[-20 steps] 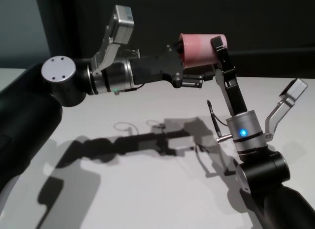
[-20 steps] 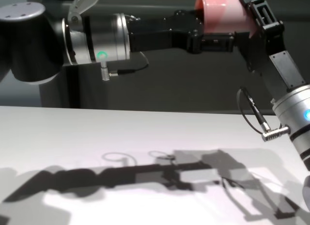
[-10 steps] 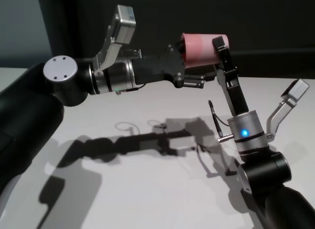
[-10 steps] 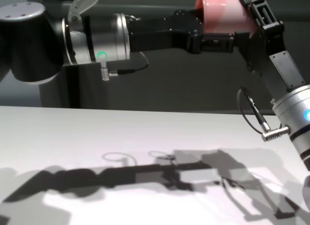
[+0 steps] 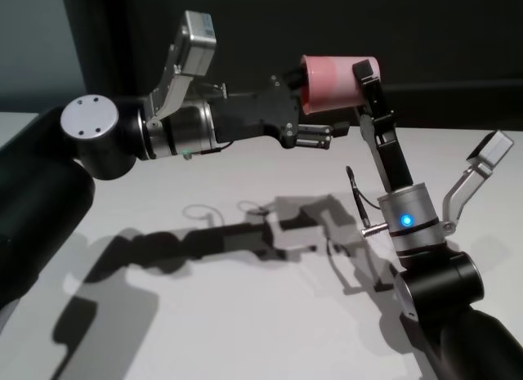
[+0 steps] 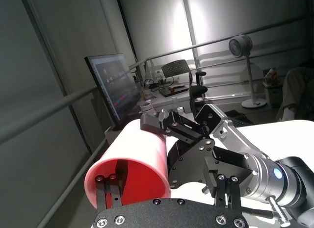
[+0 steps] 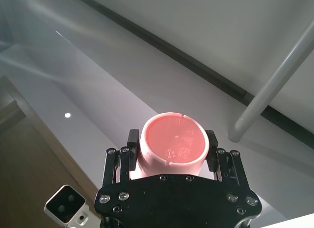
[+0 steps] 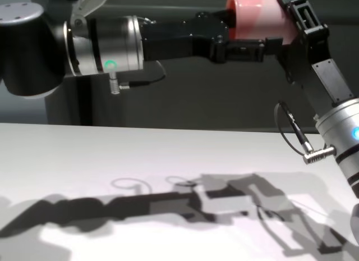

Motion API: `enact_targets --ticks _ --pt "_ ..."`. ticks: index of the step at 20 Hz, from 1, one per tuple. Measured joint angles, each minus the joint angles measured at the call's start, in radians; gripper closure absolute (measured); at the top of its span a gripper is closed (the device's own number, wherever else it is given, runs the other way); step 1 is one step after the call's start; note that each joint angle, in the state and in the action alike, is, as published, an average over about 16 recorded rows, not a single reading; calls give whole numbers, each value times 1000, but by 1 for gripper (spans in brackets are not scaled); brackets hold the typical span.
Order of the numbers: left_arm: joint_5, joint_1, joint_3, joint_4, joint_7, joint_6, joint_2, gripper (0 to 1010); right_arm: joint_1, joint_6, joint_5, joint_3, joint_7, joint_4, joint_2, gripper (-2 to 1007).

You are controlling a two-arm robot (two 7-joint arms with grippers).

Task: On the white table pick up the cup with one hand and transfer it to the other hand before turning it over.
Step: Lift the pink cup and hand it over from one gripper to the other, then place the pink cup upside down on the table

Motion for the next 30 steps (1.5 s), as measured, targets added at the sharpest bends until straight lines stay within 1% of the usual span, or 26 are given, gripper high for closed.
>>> enact_targets --ticks 9,15,18,21,23,27,30 --pt "-9 58 -16 -93 37 22 70 7 0 0 0 0 0 0 0 236" --pt "-15 105 -32 -158 76 35 117 7 0 0 0 0 0 0 0 236" --pt "-16 131 -42 -190 104 40 139 7 0 0 0 0 0 0 0 236" --pt "-14 159 -54 -222 141 47 159 7 0 0 0 0 0 0 0 236" --pt "-11 181 -65 -245 174 52 173 7 0 0 0 0 0 0 0 236" --pt "-2 229 -94 -289 252 66 196 7 0 0 0 0 0 0 0 236" --pt "5 265 -120 -318 321 79 207 7 0 0 0 0 0 0 0 236"
